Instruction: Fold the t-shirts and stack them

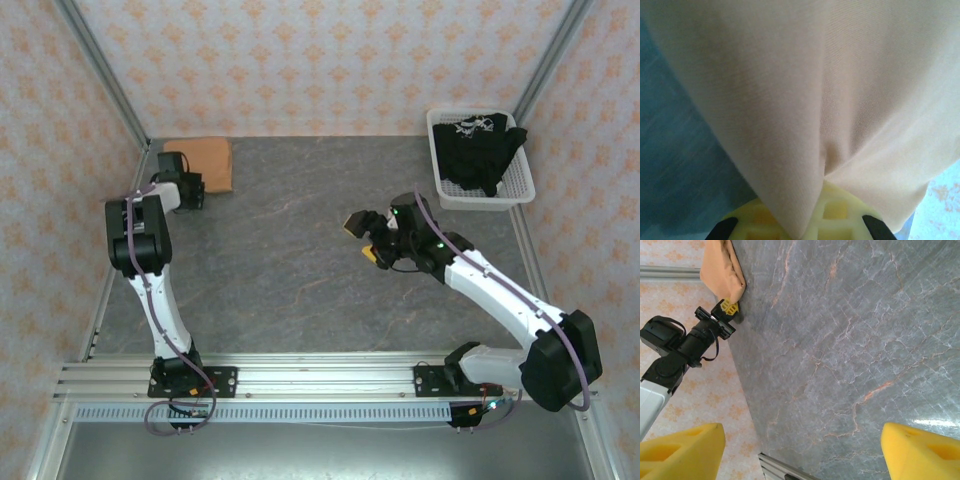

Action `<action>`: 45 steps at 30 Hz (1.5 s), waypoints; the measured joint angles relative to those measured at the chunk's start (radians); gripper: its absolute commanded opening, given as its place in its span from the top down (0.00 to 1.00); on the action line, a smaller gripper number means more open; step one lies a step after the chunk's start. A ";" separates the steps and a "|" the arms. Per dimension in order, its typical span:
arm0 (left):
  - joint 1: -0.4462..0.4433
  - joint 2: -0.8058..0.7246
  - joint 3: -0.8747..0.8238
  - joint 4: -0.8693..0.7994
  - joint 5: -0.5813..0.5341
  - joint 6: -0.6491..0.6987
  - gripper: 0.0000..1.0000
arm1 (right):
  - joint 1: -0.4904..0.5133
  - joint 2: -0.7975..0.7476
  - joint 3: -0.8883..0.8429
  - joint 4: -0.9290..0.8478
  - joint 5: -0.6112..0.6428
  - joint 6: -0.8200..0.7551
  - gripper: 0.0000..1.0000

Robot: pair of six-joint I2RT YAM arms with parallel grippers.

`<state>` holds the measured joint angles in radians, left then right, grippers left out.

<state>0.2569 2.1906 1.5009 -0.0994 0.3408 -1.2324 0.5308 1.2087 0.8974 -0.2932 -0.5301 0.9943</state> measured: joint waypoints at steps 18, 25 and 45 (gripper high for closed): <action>-0.015 -0.286 -0.030 -0.230 -0.024 0.233 0.00 | -0.020 -0.073 0.089 0.085 0.163 -0.132 0.12; -0.231 -0.859 -0.268 -0.266 -0.178 0.370 0.00 | -0.075 -0.082 0.220 0.023 0.183 -0.239 0.01; -0.406 -1.511 -1.028 -0.172 -0.667 0.909 0.00 | -0.340 -0.409 -0.251 -0.174 0.749 -0.604 0.01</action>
<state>-0.1490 0.6792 0.4725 -0.2714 -0.3264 -0.3229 0.1909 0.7994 0.6460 -0.4667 0.2188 0.3904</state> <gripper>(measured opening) 0.999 0.993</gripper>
